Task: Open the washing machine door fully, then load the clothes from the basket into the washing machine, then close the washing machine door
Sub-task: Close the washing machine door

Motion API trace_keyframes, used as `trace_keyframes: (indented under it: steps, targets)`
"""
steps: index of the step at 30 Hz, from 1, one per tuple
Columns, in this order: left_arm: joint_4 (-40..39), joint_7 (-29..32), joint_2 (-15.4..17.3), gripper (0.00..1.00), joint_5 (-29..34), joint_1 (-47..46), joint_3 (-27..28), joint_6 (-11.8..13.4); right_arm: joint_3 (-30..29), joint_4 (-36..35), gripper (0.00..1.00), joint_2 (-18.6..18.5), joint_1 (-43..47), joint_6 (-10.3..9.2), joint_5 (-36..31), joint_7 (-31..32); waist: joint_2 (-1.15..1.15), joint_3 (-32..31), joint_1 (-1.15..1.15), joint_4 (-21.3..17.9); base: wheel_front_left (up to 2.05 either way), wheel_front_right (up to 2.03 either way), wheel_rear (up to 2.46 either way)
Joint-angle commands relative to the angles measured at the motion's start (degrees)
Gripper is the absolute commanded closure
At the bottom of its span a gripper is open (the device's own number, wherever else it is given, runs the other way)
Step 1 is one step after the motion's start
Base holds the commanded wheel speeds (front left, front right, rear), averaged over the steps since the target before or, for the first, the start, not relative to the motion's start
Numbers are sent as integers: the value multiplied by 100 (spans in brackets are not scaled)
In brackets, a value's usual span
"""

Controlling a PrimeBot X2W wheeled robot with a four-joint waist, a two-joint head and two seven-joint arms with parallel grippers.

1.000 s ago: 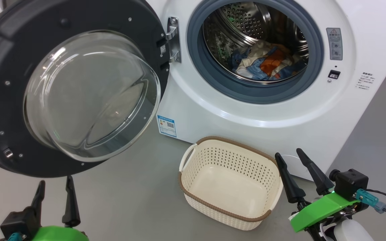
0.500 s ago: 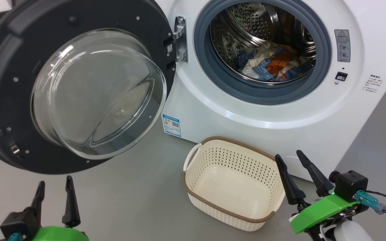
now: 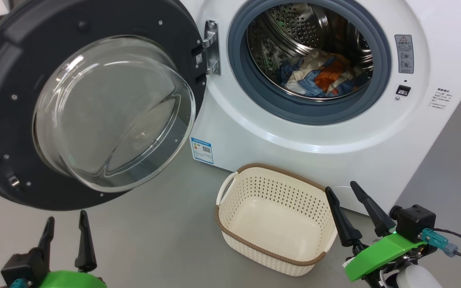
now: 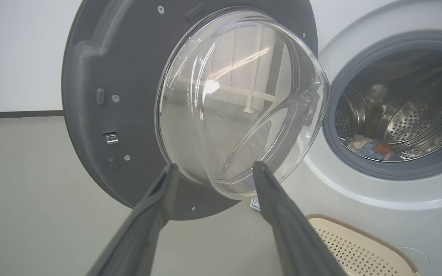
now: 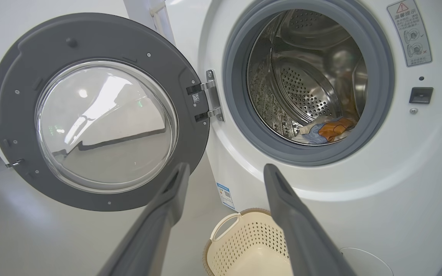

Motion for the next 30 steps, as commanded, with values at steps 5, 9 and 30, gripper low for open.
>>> trace_keyframes:
  steps: [5,9,30]
  targets:
    - [-126,-36,72,0,25,-71,200,13,141,-107,0,-40,-34,9,34,-28,0,-8,0,-39,0,0,0]
    - [-131,-36,70,0,14,-68,197,5,150,-105,0,-41,-30,9,36,-28,0,-11,0,-58,0,0,0]
    - [-244,-36,284,100,-38,-267,158,-144,139,-94,0,-71,-42,9,34,-28,0,60,0,-86,0,0,0]
